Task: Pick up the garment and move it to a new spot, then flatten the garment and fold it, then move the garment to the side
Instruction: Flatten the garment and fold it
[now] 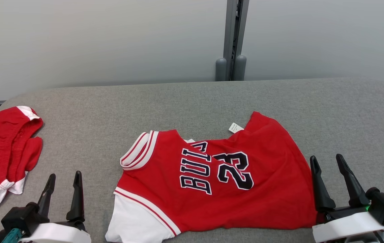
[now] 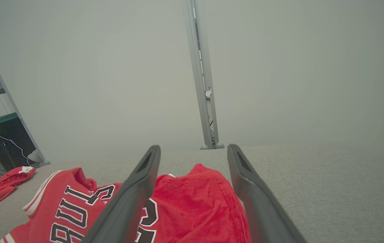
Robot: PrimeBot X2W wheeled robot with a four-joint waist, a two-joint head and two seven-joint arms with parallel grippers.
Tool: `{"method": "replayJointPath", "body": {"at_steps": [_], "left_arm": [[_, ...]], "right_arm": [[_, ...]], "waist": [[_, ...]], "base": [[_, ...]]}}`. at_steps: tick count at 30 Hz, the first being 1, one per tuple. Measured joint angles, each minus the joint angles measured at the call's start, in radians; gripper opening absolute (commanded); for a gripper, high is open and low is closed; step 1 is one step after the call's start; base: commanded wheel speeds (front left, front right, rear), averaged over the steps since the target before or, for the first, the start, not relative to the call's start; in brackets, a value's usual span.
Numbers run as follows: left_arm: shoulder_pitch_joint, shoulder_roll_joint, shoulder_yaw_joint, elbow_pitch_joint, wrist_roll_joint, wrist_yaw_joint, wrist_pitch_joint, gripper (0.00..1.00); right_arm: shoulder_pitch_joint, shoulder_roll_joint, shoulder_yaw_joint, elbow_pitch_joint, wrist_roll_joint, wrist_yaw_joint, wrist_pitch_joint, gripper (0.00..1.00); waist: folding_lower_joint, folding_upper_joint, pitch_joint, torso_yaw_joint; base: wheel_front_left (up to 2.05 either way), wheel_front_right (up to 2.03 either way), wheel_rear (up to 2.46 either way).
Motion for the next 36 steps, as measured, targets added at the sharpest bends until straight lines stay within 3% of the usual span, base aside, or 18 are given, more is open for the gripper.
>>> {"method": "replayJointPath", "body": {"at_steps": [12,28,36], "left_arm": [[-0.015,-0.036,0.051,0.011,0.05,-0.036,0.0,1.0],[-0.018,-0.053,0.068,0.029,0.077,-0.043,0.0,1.0],[-0.018,-0.024,-0.002,0.1,0.029,-0.046,0.017,1.0]], "right_arm": [[-0.001,0.003,-0.001,0.006,0.0,0.0,0.0,1.0],[-0.001,0.008,-0.024,0.021,0.001,0.0,0.0,1.0],[-0.003,-0.039,-0.069,0.1,0.023,0.0,0.001,1.0]], "waist": [[0.0,0.0,-0.001,-0.003],[0.0,0.0,-0.003,-0.004],[0.0001,0.0,-0.008,-0.005]], "base": [[0.0,0.0,0.0],[0.0,0.0,0.0],[0.0,0.0,0.0]]}}
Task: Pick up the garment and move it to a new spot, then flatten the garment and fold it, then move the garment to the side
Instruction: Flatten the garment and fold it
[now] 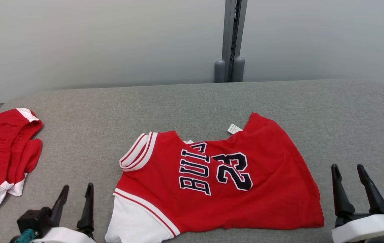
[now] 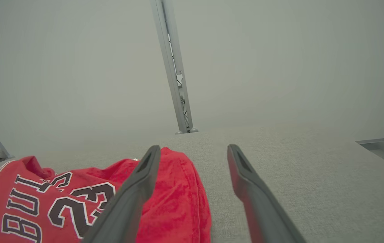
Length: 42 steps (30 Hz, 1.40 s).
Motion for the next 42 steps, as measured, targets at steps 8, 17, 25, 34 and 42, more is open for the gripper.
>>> {"method": "replayJointPath", "body": {"at_steps": [8,17,25,34,42], "left_arm": [[0.004,0.041,-0.078,0.038,-0.062,0.0,0.217,1.0],[0.049,0.061,-0.099,-0.082,-0.104,0.04,0.497,1.0],[0.105,0.07,-0.137,-0.196,-0.132,0.059,0.676,1.0],[0.106,0.078,-0.166,-0.195,-0.156,0.058,0.766,1.0],[0.073,0.083,-0.185,-0.149,-0.182,0.037,0.777,1.0]], "right_arm": [[-0.001,-0.064,0.028,0.078,0.117,0.0,0.188,1.0],[0.004,-0.103,0.046,0.111,0.23,0.0,0.456,1.0],[0.001,-0.076,0.019,0.12,0.231,0.0,0.6,1.0],[-0.019,-0.045,0.014,0.149,0.197,0.0,0.631,1.0],[-0.046,-0.034,0.029,0.179,0.198,0.0,0.626,1.0]], "waist": [[0.0,0.0,-0.002,0.002],[0.0,0.0,0.003,0.011],[0.0,0.0,0.015,0.018],[0.0,0.0,0.038,0.02],[0.0,0.0,0.065,0.012]], "base": [[0.0,0.0,0.0],[0.0,0.0,0.0],[0.0,0.0,0.0],[0.0,0.0,0.0],[0.0,0.0,0.0]]}}
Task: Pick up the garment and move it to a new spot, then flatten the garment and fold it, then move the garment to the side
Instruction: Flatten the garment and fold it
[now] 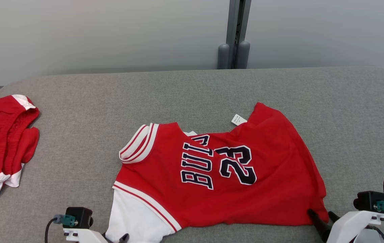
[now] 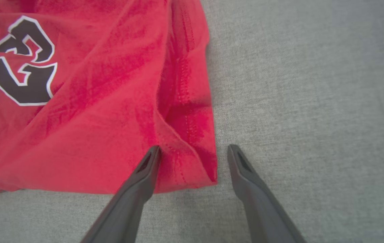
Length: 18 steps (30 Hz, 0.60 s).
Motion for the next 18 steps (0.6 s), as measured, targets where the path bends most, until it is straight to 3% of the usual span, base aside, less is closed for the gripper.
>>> {"method": "replayJointPath", "body": {"at_steps": [4,5,6,8,9,10,12,18], "left_arm": [[-0.015,0.004,-0.01,0.016,-0.014,-0.01,0.005,1.0],[-0.015,0.005,-0.012,0.02,-0.016,-0.011,0.002,1.0],[-0.016,0.005,-0.014,0.024,-0.019,-0.012,-0.002,0.95],[-0.018,0.005,-0.017,0.03,-0.021,-0.013,-0.007,0.54],[-0.02,0.007,-0.019,0.033,-0.024,-0.013,-0.007,0.54],[-0.022,0.007,-0.02,0.035,-0.026,-0.016,-0.013,0.41],[-0.022,0.008,-0.022,0.04,-0.027,-0.018,-0.021,0.02],[-0.027,0.02,-0.032,0.025,-0.041,-0.026,-0.058,0.0]], "right_arm": [[-0.011,0.0,0.01,0.011,0.004,0.0,-0.007,1.0],[-0.014,0.0,0.013,0.016,0.006,0.0,-0.012,0.84],[-0.015,0.0,0.016,0.02,0.009,0.0,-0.016,0.49],[-0.015,-0.001,0.022,0.027,0.012,0.0,-0.021,0.15],[-0.015,-0.002,0.026,0.029,0.015,0.0,-0.026,0.15],[-0.015,-0.002,0.03,0.031,0.018,0.0,-0.031,0.0],[-0.015,-0.003,0.034,0.033,0.019,0.0,-0.049,0.0],[-0.02,-0.009,0.045,0.03,0.029,0.0,-0.099,0.0]], "waist": [[0.0,0.0,0.005,-0.003],[0.0,0.0,0.004,-0.003],[0.0,0.0,0.003,-0.003],[0.0,0.0,0.001,-0.003],[0.0,0.0,0.0,-0.003],[0.0,0.0,-0.001,-0.003],[0.0,0.0,-0.003,-0.003],[0.0,0.0,-0.006,-0.001]], "base": [[0.0,0.0,0.0],[0.0,0.0,0.0],[0.0,0.0,0.0],[0.0,0.0,0.0],[0.0,0.0,0.0],[0.0,0.0,0.0],[0.0,0.0,0.0],[0.0,0.0,0.0]]}}
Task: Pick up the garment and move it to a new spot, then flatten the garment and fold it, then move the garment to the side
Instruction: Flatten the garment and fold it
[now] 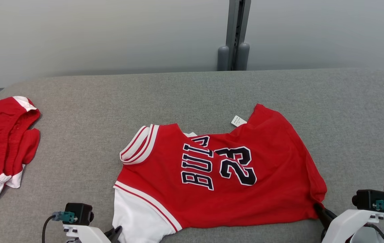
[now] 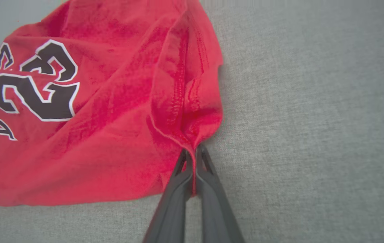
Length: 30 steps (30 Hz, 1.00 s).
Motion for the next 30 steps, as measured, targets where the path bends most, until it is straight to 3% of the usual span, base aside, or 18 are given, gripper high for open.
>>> {"method": "replayJointPath", "body": {"at_steps": [8,15,21,30], "left_arm": [[0.013,0.03,-0.011,-0.086,-0.017,-0.003,-0.006,0.0],[0.082,0.06,0.015,-0.224,-0.034,0.04,0.043,0.0],[0.14,0.072,0.023,-0.322,-0.048,0.067,0.081,0.0],[0.12,0.071,0.013,-0.337,-0.067,0.058,0.089,0.0]], "right_arm": [[0.022,-0.023,0.02,-0.1,0.096,0.0,-0.027,0.0],[0.137,-0.064,-0.023,-0.245,0.146,0.0,0.001,0.0],[0.215,-0.054,-0.07,-0.36,0.136,0.0,0.058,0.0],[0.186,-0.021,-0.064,-0.417,0.088,0.0,0.113,0.0]], "waist": [[0.0,0.0,-0.037,0.004],[0.0,0.0,-0.067,0.01],[0.0,0.0,-0.068,0.008],[0.0,0.0,-0.056,-0.003]], "base": [[0.0,0.0,0.0],[0.0,0.0,0.0],[0.0,0.0,0.0],[0.0,0.0,0.0]]}}
